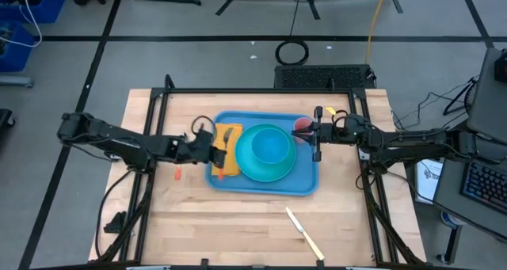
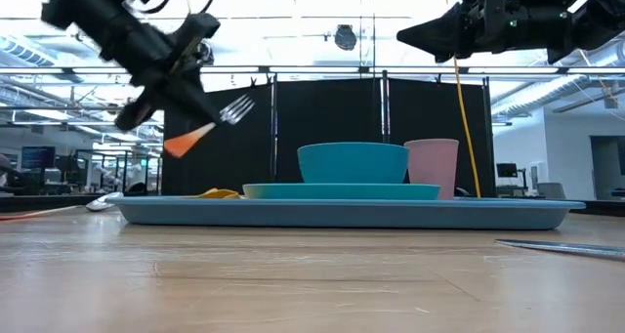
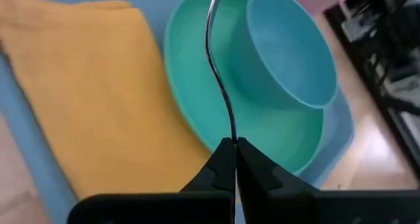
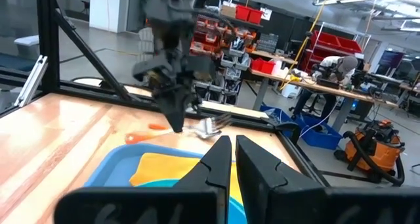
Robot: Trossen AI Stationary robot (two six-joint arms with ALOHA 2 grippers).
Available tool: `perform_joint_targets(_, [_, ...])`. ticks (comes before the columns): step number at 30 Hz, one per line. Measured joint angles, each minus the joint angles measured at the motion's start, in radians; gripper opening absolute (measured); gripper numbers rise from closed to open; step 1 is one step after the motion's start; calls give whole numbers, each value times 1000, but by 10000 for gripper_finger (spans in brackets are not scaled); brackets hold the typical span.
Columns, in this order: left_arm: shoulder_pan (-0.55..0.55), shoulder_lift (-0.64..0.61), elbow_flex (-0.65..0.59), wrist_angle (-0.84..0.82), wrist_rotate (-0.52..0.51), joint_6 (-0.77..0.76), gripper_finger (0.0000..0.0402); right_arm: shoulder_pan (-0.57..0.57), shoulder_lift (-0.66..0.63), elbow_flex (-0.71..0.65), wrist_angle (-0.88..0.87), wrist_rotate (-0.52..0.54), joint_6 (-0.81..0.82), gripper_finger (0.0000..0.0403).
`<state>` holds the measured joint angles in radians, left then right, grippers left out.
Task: Set up tray
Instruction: Put the orange fork on the yellow napkin on the blue serving tray
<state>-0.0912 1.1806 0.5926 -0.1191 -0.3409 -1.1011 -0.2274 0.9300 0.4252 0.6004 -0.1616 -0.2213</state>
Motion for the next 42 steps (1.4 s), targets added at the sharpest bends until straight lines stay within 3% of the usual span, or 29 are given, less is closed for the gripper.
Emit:
perform_joint_targets(4, [68,-89,-142,114,57,-35,0,0,6,0,2,0,0,13])
perform_joint_targets(10, [174,-148,-309,432,188,-30,0,0,15,-1,10,0,-2,13])
perform_joint_targets(15, [279,-152,-382,485,289,-39,0,0,35,-1,26,0,-3,13])
perform_joint_targets(26, [427,-152,-419,540,473,-2,0,0,80,-1,65,0,-7,13])
perform_joint_targets(32, [463,-125,-419,534,492,-2,0,0,90,-1,81,0,-7,13])
perform_joint_targets(42, [480,35,-419,626,502,-8,0,0,90,-1,90,0,-10,13])
